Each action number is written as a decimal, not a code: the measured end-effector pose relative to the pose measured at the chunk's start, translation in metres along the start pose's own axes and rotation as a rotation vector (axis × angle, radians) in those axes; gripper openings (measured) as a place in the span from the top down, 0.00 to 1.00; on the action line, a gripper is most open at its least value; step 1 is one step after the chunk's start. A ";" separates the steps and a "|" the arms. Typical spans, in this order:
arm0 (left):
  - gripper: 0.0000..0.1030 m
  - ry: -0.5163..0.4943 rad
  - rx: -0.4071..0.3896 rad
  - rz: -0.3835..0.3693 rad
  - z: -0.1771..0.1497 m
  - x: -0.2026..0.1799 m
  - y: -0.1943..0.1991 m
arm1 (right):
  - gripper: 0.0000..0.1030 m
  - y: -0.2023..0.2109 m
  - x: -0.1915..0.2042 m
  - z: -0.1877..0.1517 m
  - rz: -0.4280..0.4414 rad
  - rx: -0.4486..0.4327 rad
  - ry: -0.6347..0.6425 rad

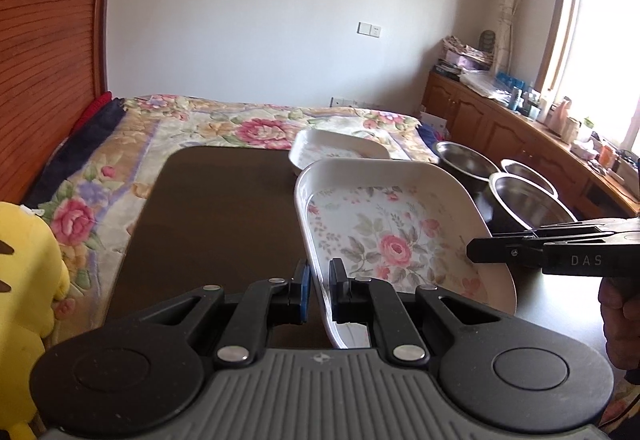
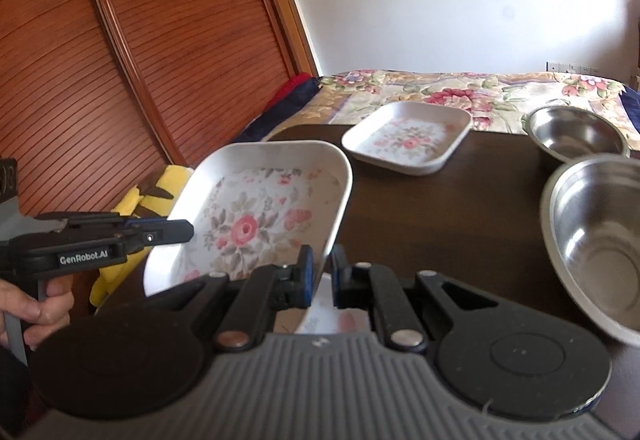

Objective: Organize plates and bowls

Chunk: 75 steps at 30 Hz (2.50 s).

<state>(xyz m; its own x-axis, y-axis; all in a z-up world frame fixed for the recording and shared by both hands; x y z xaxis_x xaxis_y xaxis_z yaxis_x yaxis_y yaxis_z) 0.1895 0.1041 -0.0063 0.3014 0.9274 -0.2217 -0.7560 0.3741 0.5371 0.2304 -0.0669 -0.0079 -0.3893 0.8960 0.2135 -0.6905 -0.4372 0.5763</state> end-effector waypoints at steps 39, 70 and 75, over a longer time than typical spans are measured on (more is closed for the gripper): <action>0.90 -0.008 0.100 0.007 -0.044 -0.027 -0.015 | 0.88 0.013 -0.008 -0.042 -0.028 0.039 0.010; 0.70 -0.067 0.015 0.028 -0.005 -0.027 -0.013 | 0.87 0.029 -0.010 0.003 -0.087 -0.084 0.099; 0.65 -0.073 0.004 0.033 0.001 -0.025 -0.016 | 0.87 0.027 -0.009 0.012 -0.089 -0.100 0.107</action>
<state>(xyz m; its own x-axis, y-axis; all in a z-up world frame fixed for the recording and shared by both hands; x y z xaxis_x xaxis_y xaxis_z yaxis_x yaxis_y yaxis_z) 0.1944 0.0748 -0.0080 0.3178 0.9372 -0.1440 -0.7642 0.3431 0.5462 0.2227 -0.0861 0.0155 -0.3833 0.9204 0.0766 -0.7800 -0.3670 0.5069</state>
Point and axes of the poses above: each gripper's, at about its wrist camera, not at the fingertips, and y roughly against the way its jaws point, x to its left, z to its top, the point moved 5 cm from there along -y, roughly the way its jaws point, and after that the axes turned 7 degrees about -z, right-handed, at the moved point
